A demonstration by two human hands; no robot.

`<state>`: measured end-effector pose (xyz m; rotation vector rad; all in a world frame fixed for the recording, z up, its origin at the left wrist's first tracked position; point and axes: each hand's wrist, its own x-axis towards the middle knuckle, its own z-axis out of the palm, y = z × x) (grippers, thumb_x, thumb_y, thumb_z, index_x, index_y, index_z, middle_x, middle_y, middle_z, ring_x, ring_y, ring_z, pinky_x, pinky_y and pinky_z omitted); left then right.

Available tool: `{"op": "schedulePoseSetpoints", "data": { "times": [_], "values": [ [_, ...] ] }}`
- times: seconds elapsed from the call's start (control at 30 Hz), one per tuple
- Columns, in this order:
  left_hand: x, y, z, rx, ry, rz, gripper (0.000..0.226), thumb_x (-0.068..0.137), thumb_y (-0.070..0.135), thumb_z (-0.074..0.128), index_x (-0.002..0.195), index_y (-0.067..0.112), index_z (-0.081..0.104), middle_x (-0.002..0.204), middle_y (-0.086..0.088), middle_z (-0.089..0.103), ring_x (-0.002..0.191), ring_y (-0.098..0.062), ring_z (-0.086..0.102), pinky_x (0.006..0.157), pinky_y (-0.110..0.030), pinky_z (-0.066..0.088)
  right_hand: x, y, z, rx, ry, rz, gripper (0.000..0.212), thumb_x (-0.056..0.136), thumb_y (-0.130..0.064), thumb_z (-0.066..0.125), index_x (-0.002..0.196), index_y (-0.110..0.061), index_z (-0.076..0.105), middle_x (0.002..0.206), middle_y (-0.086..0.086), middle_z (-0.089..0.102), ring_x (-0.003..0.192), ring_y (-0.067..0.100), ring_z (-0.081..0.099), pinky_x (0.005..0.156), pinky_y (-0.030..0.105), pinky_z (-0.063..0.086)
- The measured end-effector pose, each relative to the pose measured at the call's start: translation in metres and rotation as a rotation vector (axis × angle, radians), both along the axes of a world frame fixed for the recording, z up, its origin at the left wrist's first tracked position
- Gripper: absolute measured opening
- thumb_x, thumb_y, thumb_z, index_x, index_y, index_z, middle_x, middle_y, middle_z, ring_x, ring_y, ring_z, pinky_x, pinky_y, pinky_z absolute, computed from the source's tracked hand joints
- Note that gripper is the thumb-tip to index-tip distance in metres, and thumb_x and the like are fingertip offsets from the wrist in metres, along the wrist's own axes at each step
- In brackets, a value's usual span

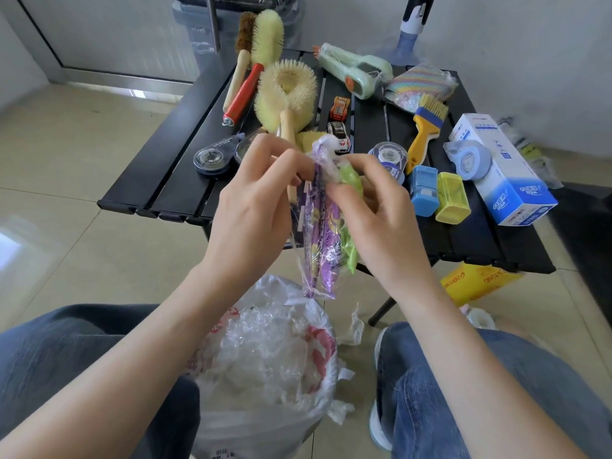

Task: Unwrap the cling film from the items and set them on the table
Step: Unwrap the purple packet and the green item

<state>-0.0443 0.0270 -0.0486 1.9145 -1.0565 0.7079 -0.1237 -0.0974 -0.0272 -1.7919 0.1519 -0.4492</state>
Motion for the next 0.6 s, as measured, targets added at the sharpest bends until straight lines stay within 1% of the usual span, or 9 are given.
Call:
{"op": "schedulePoseSetpoints", "data": {
  "times": [0.07, 0.1, 0.13, 0.23, 0.3, 0.37, 0.43, 0.5, 0.6],
  "values": [
    [0.0005, -0.0008, -0.0018, -0.019, -0.007, -0.018, 0.034, 0.083, -0.013, 0.035, 0.098, 0.011, 0.052, 0.107, -0.013, 0.053, 0.085, -0.019, 0.054, 0.060, -0.042, 0.046, 0.0013, -0.0013, -0.0026, 0.042, 0.012, 0.023, 0.007, 0.095, -0.014, 0.054, 0.101, -0.016, 0.058, 0.056, -0.006, 0.043, 0.052, 0.013, 0.036, 0.047, 0.021, 0.028],
    [0.0007, -0.0008, -0.0019, -0.036, -0.004, -0.030, 0.035, 0.084, -0.012, 0.034, 0.100, 0.011, 0.053, 0.110, -0.012, 0.052, 0.085, -0.019, 0.055, 0.061, -0.042, 0.047, 0.0023, -0.0024, -0.0033, 0.061, 0.021, 0.027, 0.008, 0.095, -0.015, 0.054, 0.102, -0.014, 0.058, 0.056, -0.009, 0.043, 0.052, 0.009, 0.036, 0.048, 0.019, 0.029],
    [0.0006, -0.0008, -0.0017, -0.050, -0.005, -0.039, 0.036, 0.084, -0.012, 0.034, 0.102, 0.010, 0.055, 0.113, -0.011, 0.052, 0.084, -0.018, 0.055, 0.061, -0.042, 0.048, 0.0031, -0.0030, -0.0034, 0.080, 0.030, 0.030, 0.010, 0.095, -0.017, 0.054, 0.103, -0.013, 0.059, 0.057, -0.007, 0.045, 0.054, 0.009, 0.039, 0.050, 0.018, 0.031],
    [-0.0021, -0.0015, -0.0017, -0.067, -0.037, -0.037, 0.044, 0.079, -0.020, 0.035, 0.103, 0.004, 0.064, 0.117, -0.013, 0.057, 0.089, -0.020, 0.059, 0.069, -0.038, 0.051, 0.0039, -0.0050, -0.0018, 0.110, 0.039, 0.033, 0.013, 0.092, -0.020, 0.055, 0.101, -0.015, 0.063, 0.084, 0.023, 0.054, 0.071, 0.017, 0.047, 0.062, 0.025, 0.036],
    [-0.0048, -0.0032, -0.0018, -0.058, -0.044, -0.027, 0.047, 0.076, -0.025, 0.035, 0.104, -0.002, 0.066, 0.121, -0.012, 0.057, 0.094, -0.021, 0.061, 0.078, -0.030, 0.052, 0.0039, -0.0063, 0.0000, 0.120, 0.036, 0.029, 0.010, 0.093, -0.017, 0.055, 0.097, -0.017, 0.064, 0.091, 0.028, 0.052, 0.073, 0.016, 0.045, 0.063, 0.025, 0.034],
    [-0.0054, -0.0039, -0.0011, -0.052, -0.033, -0.037, 0.044, 0.079, -0.024, 0.036, 0.105, -0.005, 0.065, 0.120, -0.007, 0.055, 0.091, -0.016, 0.061, 0.082, -0.021, 0.049, 0.0044, -0.0074, -0.0003, 0.124, 0.041, 0.031, 0.010, 0.089, -0.020, 0.056, 0.092, -0.020, 0.066, 0.090, 0.029, 0.051, 0.074, 0.016, 0.044, 0.063, 0.026, 0.033],
    [-0.0049, -0.0031, 0.0009, -0.059, 0.009, -0.051, 0.037, 0.085, -0.018, 0.038, 0.105, -0.004, 0.066, 0.115, -0.002, 0.054, 0.085, -0.012, 0.061, 0.077, -0.012, 0.046, 0.0049, -0.0081, -0.0021, 0.103, 0.053, 0.033, 0.012, 0.088, -0.020, 0.055, 0.091, -0.017, 0.066, 0.088, 0.031, 0.051, 0.073, 0.019, 0.044, 0.065, 0.028, 0.033],
    [-0.0048, -0.0020, 0.0031, -0.082, 0.075, -0.065, 0.031, 0.089, -0.011, 0.042, 0.104, -0.001, 0.067, 0.109, -0.002, 0.057, 0.084, -0.010, 0.063, 0.069, -0.009, 0.047, 0.0043, -0.0087, -0.0041, 0.074, 0.063, 0.019, 0.011, 0.091, -0.015, 0.055, 0.092, -0.012, 0.065, 0.082, 0.030, 0.051, 0.069, 0.020, 0.043, 0.062, 0.030, 0.032],
    [-0.0078, -0.0028, 0.0039, -0.142, 0.162, -0.065, 0.017, 0.092, 0.001, 0.054, 0.101, 0.003, 0.068, 0.104, -0.003, 0.059, 0.085, -0.005, 0.061, 0.067, -0.009, 0.050, 0.0021, -0.0075, -0.0055, -0.020, 0.031, -0.021, 0.009, 0.089, -0.011, 0.057, 0.091, -0.015, 0.065, 0.071, 0.013, 0.057, 0.063, 0.024, 0.048, 0.054, 0.032, 0.036]
  ]
}}
